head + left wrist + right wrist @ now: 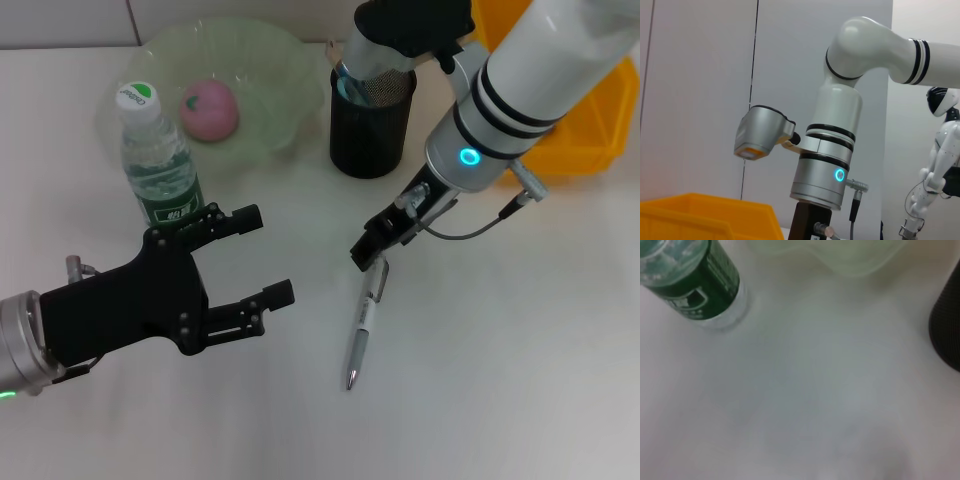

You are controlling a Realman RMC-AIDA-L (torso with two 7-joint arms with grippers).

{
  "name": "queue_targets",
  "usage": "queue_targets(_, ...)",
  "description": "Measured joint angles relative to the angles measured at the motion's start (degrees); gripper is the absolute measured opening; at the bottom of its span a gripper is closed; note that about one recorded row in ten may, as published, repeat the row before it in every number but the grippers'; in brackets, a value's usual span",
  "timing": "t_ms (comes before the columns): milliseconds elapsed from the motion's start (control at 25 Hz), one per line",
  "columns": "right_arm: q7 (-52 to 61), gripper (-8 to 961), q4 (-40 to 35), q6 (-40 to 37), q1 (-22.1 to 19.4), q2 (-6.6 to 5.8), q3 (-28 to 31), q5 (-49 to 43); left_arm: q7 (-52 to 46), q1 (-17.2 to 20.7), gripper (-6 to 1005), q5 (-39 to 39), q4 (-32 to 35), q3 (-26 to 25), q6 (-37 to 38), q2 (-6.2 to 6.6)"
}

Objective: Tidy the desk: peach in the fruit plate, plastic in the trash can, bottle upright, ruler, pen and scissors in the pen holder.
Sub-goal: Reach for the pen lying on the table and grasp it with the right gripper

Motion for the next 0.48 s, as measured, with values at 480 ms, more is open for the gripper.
queue_targets(480,0.1,553,6.0,1.6,3.0,0.0,-1.2,0.2,0.4,0.0,835,0.0,-0.3,0.0,-0.1,0.0)
